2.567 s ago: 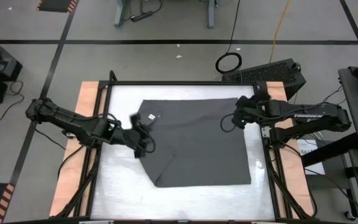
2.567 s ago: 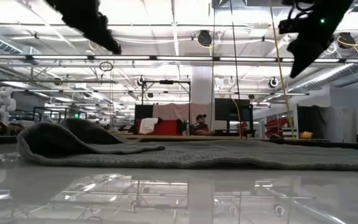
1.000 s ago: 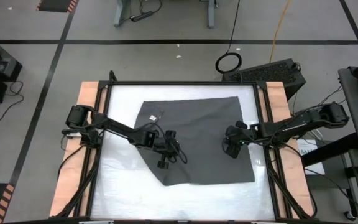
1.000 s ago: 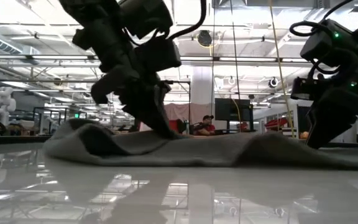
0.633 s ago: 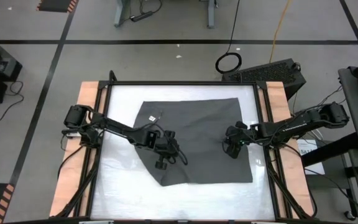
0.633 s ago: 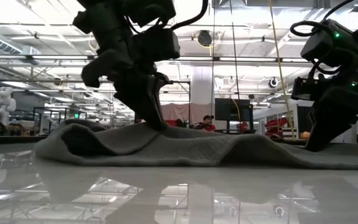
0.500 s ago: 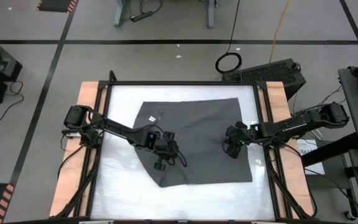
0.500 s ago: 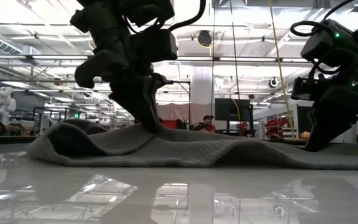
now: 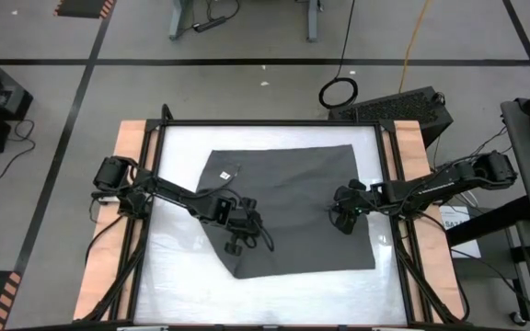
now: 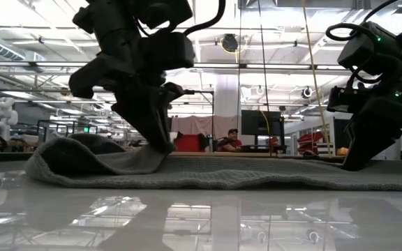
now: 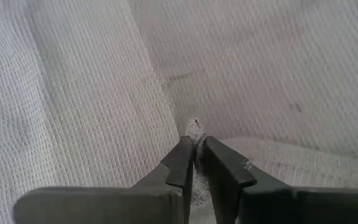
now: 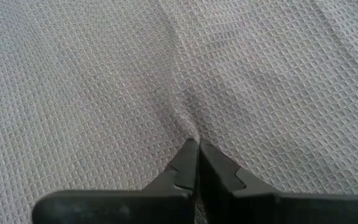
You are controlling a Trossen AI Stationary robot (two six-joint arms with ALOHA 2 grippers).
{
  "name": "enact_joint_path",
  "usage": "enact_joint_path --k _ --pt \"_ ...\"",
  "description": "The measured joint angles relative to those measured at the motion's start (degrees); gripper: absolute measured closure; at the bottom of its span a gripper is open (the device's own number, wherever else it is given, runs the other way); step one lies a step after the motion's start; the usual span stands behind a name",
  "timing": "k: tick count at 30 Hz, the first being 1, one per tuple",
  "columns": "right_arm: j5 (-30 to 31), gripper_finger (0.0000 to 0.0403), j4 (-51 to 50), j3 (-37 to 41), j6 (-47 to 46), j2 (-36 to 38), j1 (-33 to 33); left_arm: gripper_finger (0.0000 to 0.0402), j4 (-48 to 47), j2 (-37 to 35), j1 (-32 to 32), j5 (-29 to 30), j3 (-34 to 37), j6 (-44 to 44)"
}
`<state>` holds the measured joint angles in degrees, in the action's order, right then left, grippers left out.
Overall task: Roll towel
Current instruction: Fold the dark gray towel
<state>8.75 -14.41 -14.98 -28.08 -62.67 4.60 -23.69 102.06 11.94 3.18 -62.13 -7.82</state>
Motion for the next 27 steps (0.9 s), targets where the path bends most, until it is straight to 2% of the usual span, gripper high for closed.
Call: enact_joint_path --k 4,9,12,16,22,27 --pt "-0.03 0.0397 -0.04 0.03 0.02 0.0 0.0 0.0392 -5.26 -1.17 0.68 0.04 -0.76 1.45" --pt "-0.07 0.0397 -0.2 0.04 0.04 -0.02 -0.02 0.0394 -19.17 -5.57 4.03 0.07 -4.44 7.82" --pt "-0.11 0.0397 -0.26 0.04 0.14 0.01 -0.02 0.0397 -29.45 -8.73 7.42 -2.36 -6.74 14.93" --pt "-0.38 0.0397 -0.33 0.07 0.13 0.16 -0.02 0.0399 -36.75 -11.48 12.89 -6.91 -7.28 26.73" --pt "-1.19 0.0397 -0.41 0.09 0.22 0.42 -0.04 0.0399 -42.5 -11.11 21.25 -13.54 -6.35 40.86" --pt "-1.87 0.0397 -0.49 0.09 -0.07 0.5 -0.03 0.0389 -42.75 -10.95 26.74 -14.33 -4.11 49.75"
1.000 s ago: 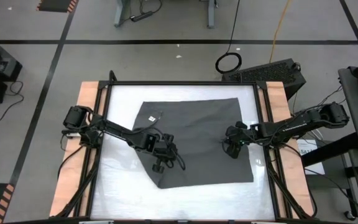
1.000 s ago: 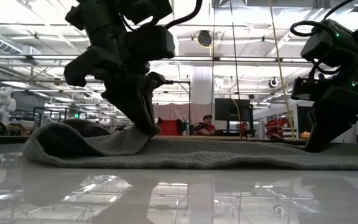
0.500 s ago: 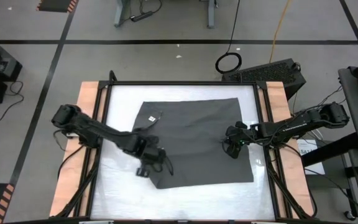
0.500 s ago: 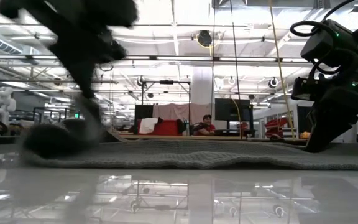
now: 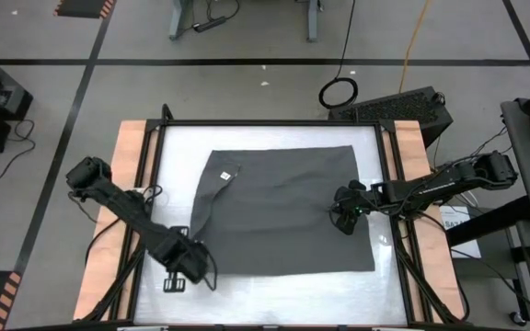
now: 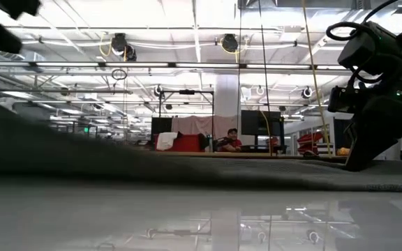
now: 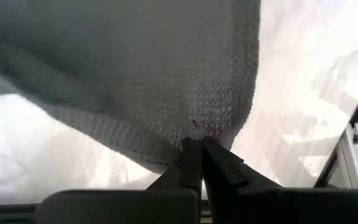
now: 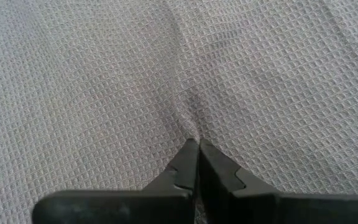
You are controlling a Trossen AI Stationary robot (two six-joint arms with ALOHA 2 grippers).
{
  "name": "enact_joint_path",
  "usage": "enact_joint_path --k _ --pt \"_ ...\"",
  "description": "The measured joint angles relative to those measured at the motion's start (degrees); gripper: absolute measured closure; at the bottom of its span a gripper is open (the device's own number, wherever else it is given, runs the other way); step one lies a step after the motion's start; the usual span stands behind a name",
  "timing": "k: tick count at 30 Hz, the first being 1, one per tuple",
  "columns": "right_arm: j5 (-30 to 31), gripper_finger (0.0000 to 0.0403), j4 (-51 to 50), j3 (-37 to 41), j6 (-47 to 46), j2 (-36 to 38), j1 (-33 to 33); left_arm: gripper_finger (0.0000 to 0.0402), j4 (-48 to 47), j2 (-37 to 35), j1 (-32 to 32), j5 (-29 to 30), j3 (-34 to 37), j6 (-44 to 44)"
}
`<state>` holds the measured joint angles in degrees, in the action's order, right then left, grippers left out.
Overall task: Roll towel
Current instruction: Fold the dark gray towel
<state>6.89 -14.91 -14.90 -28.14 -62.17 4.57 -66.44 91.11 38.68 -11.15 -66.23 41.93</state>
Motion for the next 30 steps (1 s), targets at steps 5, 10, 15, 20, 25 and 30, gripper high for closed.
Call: enact_joint_path --k 5,10,15,20,25,30 --pt "-1.45 0.0397 0.01 -0.02 -0.65 0.01 0.01 0.0365 3.21 0.04 3.54 4.22 0.28 7.12" --pt "-2.98 0.0397 0.01 -0.04 -0.79 0.02 0.01 0.0303 8.86 0.05 5.43 5.42 0.28 11.45" --pt "-2.97 0.0397 0.04 -0.04 -0.79 0.02 0.01 0.0235 8.72 -0.18 5.24 7.47 0.24 9.68" --pt "-2.94 0.0397 0.05 -0.04 -0.6 0.02 0.01 0.0218 3.8 -0.44 0.54 31.98 0.19 4.98" --pt "-2.89 0.0397 0.05 -0.04 -0.77 0.02 0.01 0.0217 6.68 -0.44 -11.72 44.96 0.19 -7.0" --pt "-2.74 0.0397 0.1 -0.04 -1.22 0.02 0.03 0.0217 16.48 -0.44 -27.52 45.18 0.98 -21.47"
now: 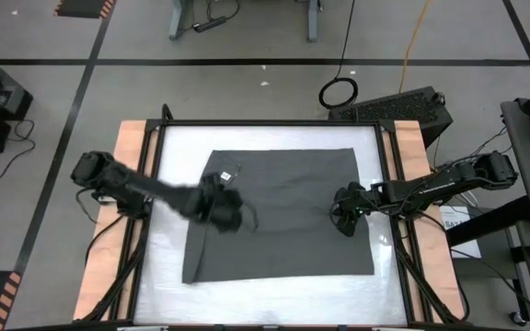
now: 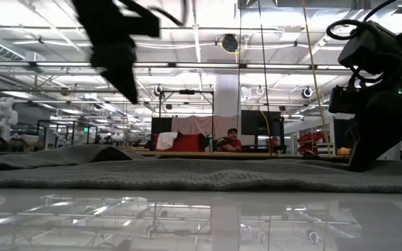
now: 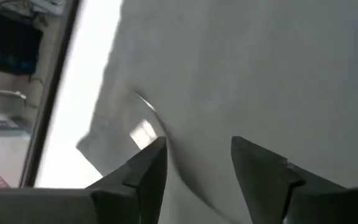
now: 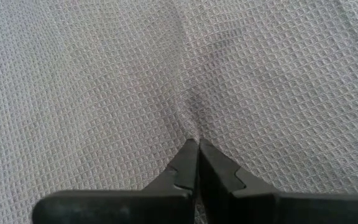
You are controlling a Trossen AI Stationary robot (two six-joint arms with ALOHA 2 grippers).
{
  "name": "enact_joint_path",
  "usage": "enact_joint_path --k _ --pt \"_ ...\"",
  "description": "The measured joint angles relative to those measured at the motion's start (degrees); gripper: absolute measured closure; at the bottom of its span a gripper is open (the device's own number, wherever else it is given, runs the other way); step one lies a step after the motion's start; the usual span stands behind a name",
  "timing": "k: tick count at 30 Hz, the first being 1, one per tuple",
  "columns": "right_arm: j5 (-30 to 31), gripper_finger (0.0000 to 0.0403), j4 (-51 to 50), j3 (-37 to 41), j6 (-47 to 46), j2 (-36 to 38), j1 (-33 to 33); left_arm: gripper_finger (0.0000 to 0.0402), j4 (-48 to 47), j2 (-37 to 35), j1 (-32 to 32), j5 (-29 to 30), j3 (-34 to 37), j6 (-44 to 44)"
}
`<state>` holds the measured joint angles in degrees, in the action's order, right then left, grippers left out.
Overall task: Roll towel
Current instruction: Fold the dark gray towel
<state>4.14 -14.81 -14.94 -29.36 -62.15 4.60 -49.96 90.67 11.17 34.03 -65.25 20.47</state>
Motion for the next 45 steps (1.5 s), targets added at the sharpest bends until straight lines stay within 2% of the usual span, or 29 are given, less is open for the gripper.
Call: enact_joint_path --k 3,7,9,13,16,21,27,32,36,45 --pt "0.03 0.0397 0.0 0.0 -0.01 0.0 0.0 0.0217 6.61 0.0 -9.86 -4.47 1.57 -6.38" --pt "0.07 0.0397 0.0 0.0 -0.01 0.0 0.0 0.0217 15.95 0.02 -21.83 -16.27 5.48 -7.63" --pt "0.24 0.0397 0.0 0.0 0.03 0.0 0.02 0.0217 20.58 0.04 -26.11 -20.36 7.59 -6.94" --pt "0.35 0.0397 0.0 0.0 0.83 0.0 0.02 0.0217 25.01 0.04 -31.35 -23.41 9.59 -4.92" --pt "0.56 0.0397 0.11 0.0 1.44 0.0 0.0 0.0217 28.8 0.04 -32.86 -25.55 10.72 -4.7" --pt "1.85 0.0397 0.5 0.1 1.93 0.0 0.02 0.0217 29.55 3.59 -33.76 -26.58 11.04 -4.7" --pt "1.92 0.0397 0.7 0.11 1.69 0.0 0.02 0.0217 31.18 9.02 -33.69 -24.52 10.72 -4.27" --pt "1.92 0.0397 0.7 0.09 1.53 -0.01 0.02 0.022 31.66 10.62 -33.69 -23.06 9.83 -4.26" --pt "1.92 0.0397 0.72 0.09 1.52 0.0 0.02 0.025 31.46 10.53 -33.67 -21.96 9.86 -4.3" --pt "1.97 0.0396 0.81 0.04 1.52 -0.02 -0.02 0.0355 27.59 10.21 -33.69 -21.85 9.86 -7.59"
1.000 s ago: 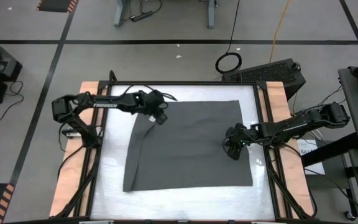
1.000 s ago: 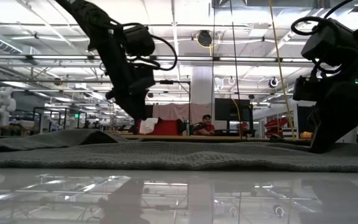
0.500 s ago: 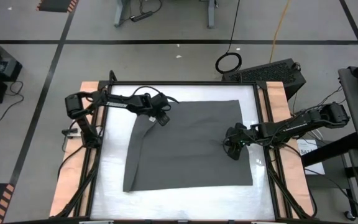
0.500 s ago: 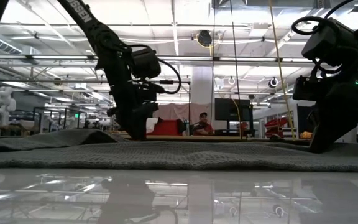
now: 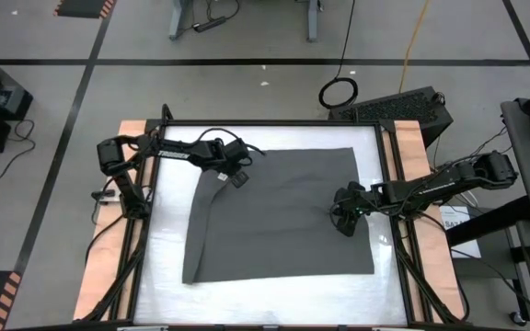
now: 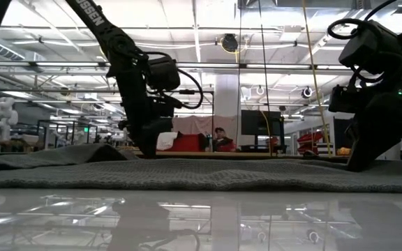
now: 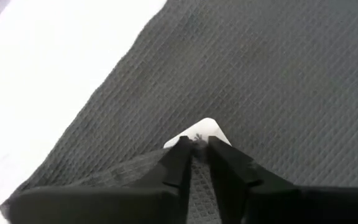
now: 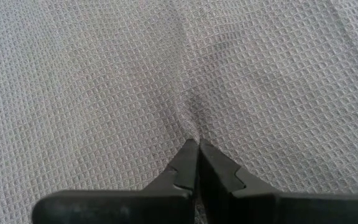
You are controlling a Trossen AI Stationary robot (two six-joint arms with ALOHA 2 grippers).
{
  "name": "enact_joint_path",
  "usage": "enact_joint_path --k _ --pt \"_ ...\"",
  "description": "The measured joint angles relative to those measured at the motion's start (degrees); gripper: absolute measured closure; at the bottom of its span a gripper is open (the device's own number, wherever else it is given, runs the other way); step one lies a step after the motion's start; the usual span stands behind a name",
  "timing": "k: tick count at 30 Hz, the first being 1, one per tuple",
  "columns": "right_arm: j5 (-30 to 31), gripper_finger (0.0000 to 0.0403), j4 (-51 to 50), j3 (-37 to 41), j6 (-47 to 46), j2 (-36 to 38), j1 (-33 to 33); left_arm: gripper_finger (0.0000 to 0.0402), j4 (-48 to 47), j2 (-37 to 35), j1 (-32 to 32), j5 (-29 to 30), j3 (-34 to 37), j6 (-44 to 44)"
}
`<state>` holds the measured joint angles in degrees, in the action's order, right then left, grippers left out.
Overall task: Roll towel
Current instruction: Fold the dark gray towel
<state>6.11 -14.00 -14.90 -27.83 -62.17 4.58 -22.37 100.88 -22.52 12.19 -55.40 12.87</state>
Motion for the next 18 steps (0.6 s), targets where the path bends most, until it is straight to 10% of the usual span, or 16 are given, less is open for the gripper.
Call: enact_joint_path --k 7,18 --pt "0.02 0.0396 0.0 -0.04 0.0 0.0 0.0 0.0396 -4.56 -0.14 0.23 -0.11 -1.56 -2.76" --pt "0.04 0.0396 -0.11 -0.04 -0.01 0.0 0.0 0.04 -38.08 -7.37 2.97 12.34 -10.46 -8.63"
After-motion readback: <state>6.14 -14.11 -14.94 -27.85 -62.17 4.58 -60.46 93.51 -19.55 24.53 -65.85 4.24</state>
